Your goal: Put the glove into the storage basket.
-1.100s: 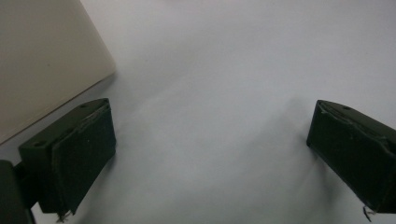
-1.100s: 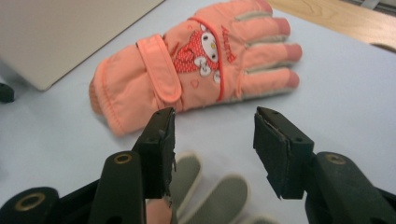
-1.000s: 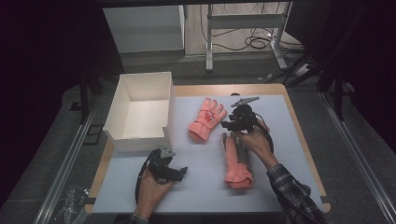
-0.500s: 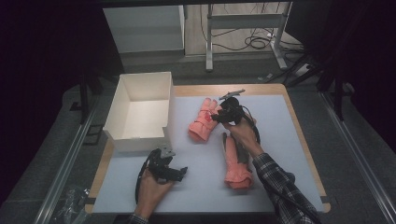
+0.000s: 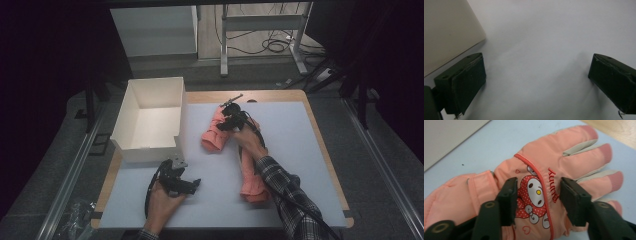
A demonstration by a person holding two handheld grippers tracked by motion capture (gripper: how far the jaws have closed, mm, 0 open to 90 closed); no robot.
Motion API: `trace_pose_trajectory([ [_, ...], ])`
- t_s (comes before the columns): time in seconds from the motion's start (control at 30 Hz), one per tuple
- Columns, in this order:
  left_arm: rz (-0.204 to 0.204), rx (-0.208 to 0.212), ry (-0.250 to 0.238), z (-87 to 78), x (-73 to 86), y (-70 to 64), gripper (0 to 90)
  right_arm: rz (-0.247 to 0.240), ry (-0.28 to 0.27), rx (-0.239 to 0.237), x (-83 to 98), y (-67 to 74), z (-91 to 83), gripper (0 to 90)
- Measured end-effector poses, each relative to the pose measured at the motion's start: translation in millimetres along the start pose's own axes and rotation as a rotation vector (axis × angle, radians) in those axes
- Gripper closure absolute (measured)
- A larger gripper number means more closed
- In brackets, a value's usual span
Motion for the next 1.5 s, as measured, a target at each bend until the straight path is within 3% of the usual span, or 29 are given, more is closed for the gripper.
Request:
trace_pose_trajectory([
  [0.2,0.000,0.000,0.000,0.0,0.0,0.0,1.2,0.001,0.008,-0.009,1.6,0.9,-1.0,82.4],
  [0.3,0.000,0.000,0.000,0.0,0.0,0.0,1.2,0.007,0.004,-0.028,2.2,-0.6,-5.3,85.9],
  [0.6,0.000,0.000,0.000,0.0,0.0,-0.1,1.2,0.038,-0.043,-0.065,-4.3,-9.1,-38.4,86.3],
  [0.97,0.002,-0.001,0.001,0.1,0.1,0.2,1.2,-0.013,-0.087,-0.155,-5.9,0.3,-86.2,85.9],
  [1.5,0.001,-0.001,0.001,0.0,0.0,0.0,1.2,-0.080,-0.110,-0.244,30.3,3.6,-155.9,85.7],
])
Point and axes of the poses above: each handheld gripper's, and its own axes: z roughly forward along the jaws, x roughly out of its underside, y roughly to its left, the point moved 8 cm from there along z, roughly forward along the jaws, and after that the axes turned 7 degrees about x, right-handed, at the moved point
